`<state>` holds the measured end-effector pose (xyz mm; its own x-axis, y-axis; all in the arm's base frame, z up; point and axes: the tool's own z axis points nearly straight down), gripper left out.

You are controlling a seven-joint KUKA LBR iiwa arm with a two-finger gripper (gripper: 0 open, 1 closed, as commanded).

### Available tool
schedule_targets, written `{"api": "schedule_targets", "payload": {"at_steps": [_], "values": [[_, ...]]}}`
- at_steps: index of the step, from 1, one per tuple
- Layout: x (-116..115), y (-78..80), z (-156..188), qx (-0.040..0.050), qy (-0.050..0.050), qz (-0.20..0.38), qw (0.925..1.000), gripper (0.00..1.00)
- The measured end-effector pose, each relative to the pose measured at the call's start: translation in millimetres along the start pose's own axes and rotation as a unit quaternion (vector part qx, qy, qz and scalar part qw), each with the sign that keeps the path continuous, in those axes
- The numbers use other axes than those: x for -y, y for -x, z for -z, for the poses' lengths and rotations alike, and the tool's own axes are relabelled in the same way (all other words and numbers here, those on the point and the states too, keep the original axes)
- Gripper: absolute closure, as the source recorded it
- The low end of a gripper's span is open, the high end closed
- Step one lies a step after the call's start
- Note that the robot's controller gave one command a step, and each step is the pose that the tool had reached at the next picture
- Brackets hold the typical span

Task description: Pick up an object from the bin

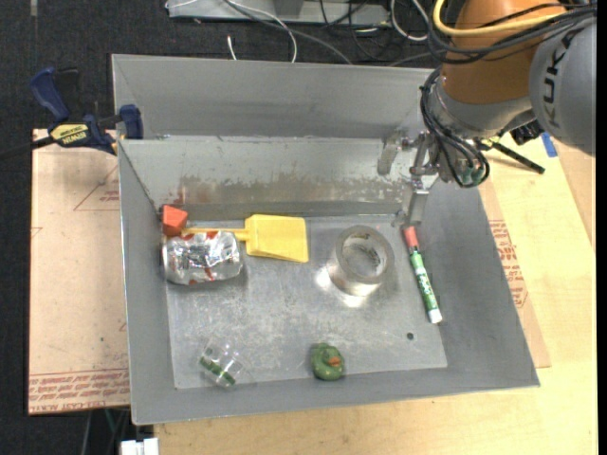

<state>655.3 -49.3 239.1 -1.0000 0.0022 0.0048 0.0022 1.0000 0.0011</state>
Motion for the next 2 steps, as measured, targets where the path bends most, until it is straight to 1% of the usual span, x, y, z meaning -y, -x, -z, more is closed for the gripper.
{"api": "schedule_targets", "payload": {"at_steps": [1,2], "values": [[0,0.8,5,0.0037,0.0,0.001,1.0,0.0],[-10,-12.3,-77,0.0049,0.0,0.044,0.999,0.0]]}}
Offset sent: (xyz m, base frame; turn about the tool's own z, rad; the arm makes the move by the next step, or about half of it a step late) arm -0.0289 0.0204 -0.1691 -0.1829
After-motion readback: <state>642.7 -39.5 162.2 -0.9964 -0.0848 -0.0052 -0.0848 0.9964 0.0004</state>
